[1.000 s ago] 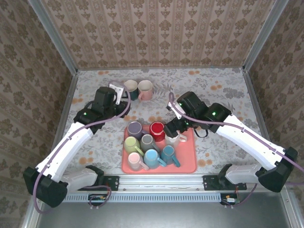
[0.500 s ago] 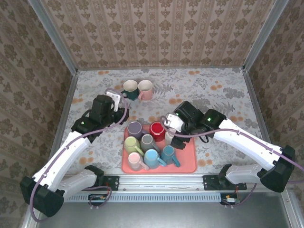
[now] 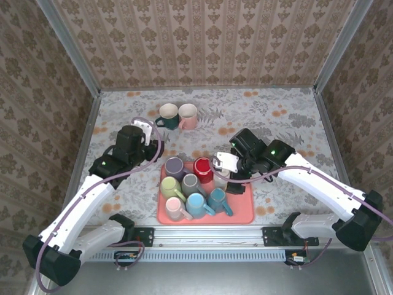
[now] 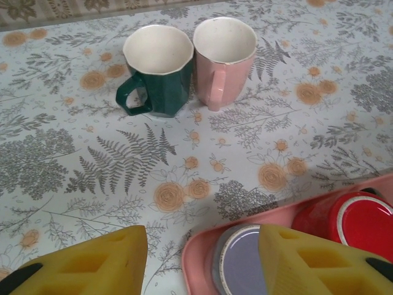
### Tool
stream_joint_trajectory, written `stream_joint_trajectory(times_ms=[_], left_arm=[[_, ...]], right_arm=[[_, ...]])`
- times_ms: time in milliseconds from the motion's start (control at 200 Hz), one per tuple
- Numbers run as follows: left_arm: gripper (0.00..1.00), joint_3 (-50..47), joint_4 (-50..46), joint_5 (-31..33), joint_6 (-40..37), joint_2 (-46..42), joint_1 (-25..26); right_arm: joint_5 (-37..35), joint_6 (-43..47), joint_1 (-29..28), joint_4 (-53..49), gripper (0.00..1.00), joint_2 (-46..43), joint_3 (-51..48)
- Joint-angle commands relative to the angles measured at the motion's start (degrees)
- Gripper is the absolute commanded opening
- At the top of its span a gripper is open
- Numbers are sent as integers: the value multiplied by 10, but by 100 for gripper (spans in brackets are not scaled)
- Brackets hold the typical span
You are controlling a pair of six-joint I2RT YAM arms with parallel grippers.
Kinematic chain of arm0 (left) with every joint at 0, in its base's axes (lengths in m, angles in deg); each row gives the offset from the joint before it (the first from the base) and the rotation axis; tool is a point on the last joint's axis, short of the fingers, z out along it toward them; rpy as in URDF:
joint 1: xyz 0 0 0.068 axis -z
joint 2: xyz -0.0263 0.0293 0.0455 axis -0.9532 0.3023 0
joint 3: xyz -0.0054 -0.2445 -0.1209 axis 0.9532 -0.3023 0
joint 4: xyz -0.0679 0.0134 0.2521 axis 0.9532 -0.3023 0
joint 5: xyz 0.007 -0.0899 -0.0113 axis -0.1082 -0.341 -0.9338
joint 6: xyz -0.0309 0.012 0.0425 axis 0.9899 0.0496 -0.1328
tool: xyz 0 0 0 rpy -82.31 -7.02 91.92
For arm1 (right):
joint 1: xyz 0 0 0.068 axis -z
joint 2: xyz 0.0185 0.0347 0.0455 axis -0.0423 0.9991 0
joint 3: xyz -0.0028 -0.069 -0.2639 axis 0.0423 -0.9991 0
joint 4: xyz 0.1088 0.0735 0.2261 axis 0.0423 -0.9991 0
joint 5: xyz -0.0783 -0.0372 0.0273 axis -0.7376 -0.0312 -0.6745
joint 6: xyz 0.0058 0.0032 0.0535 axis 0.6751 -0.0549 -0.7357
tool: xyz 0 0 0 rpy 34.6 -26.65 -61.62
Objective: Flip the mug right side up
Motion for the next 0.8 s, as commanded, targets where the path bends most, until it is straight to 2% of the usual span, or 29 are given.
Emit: stream_joint_trajectory(times_ms=[0, 140, 310, 795], left_arm=[[52, -5, 7, -4, 0, -1, 13], [52, -7, 7, 10, -8, -6, 25], [52, -8, 6, 16, -11, -10, 34], [52, -11, 6, 49, -20, -21, 49]], right_arm=[[54, 26, 7, 8, 100, 27, 21], [37, 25, 11, 16, 100, 70, 35], [37, -22, 35, 29, 100, 127, 62], [4, -55, 36, 53, 100, 179, 45]])
